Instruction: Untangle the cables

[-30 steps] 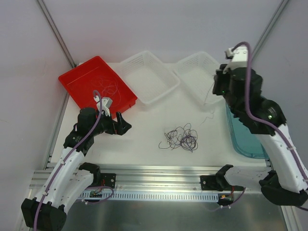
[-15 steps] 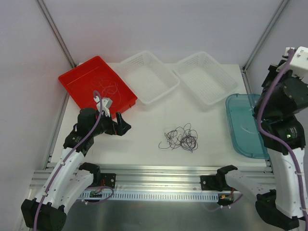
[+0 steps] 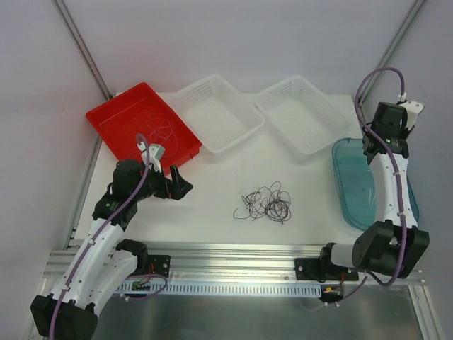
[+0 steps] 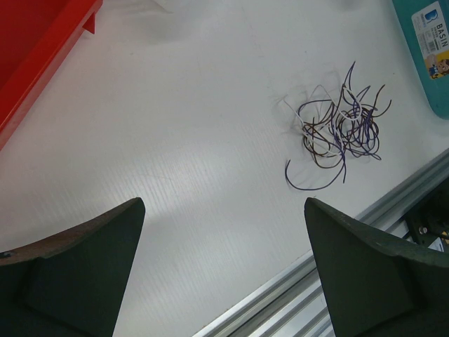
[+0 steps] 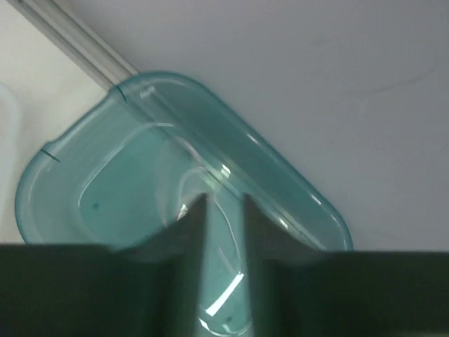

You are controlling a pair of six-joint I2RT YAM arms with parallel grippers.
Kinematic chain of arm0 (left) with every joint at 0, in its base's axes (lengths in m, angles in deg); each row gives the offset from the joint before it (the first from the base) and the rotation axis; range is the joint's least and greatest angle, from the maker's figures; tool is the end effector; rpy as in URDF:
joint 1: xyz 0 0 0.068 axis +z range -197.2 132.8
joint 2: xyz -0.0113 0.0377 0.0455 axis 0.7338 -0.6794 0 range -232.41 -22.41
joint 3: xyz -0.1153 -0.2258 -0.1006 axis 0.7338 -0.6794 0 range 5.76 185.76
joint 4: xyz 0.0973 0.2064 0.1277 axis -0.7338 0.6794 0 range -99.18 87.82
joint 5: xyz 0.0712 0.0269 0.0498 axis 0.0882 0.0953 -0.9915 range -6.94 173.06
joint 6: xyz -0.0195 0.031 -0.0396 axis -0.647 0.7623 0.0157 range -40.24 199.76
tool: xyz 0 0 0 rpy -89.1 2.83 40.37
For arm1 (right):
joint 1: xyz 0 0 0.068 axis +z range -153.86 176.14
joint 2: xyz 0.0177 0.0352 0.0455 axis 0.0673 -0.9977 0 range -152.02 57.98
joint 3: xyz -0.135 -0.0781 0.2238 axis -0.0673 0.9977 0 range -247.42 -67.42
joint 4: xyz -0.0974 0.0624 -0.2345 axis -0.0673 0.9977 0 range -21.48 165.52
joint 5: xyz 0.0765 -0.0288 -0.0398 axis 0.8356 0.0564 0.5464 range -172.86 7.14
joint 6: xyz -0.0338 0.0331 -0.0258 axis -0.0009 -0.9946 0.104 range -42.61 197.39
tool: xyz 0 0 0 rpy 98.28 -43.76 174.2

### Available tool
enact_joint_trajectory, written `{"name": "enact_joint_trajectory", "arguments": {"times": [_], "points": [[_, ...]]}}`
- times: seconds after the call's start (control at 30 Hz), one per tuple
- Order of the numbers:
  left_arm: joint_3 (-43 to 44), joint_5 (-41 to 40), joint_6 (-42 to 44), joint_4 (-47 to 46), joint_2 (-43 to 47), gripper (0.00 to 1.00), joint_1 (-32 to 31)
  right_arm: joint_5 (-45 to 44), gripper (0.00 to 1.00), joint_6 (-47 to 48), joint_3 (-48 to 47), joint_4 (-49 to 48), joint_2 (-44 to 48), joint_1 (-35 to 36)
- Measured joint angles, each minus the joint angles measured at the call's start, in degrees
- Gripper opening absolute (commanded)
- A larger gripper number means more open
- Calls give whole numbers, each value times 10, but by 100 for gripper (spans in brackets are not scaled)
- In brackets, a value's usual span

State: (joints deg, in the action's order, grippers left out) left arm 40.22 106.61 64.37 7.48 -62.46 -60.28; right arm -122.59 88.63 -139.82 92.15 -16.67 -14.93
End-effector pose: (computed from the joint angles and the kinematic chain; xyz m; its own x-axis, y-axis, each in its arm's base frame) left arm 0.1589 -0.0515 0.2788 -0.5064 -0.1322 -0.8521 0.4493 0.8030 -0.3915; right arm 0.2788 -0.0777 0.3743 -0.5589 -0.0435 -0.8281 0.6148 0.6484 -0.4491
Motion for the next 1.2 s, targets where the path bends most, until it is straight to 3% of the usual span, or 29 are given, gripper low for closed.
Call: {"name": "enact_joint_trajectory", "arguments": {"times": [0.07, 0.13, 0.23, 0.47, 0.7, 0.97, 1.2], "points": [[0, 0, 0, 0, 0, 99, 0, 9, 65, -34, 6, 25, -9, -10], [0, 0, 0, 0, -2, 99, 0, 23, 82, -68, 5, 50, -14, -14], [0, 0, 0, 0, -6, 99, 0, 62, 87, -99, -3, 92, -14, -13], [0, 0, 2, 0, -19, 99, 0, 189, 86, -124, -1, 139, 35, 58], [0, 0, 8, 0, -27, 99, 0, 342, 75, -120, 74, 127, 97, 241], [0, 0, 10, 0, -36, 99, 0, 429, 62, -72, 124, 100, -3, 414], [0, 1, 11, 0, -37, 99, 0, 488, 49, -18, 124, 80, -103, 470]]}}
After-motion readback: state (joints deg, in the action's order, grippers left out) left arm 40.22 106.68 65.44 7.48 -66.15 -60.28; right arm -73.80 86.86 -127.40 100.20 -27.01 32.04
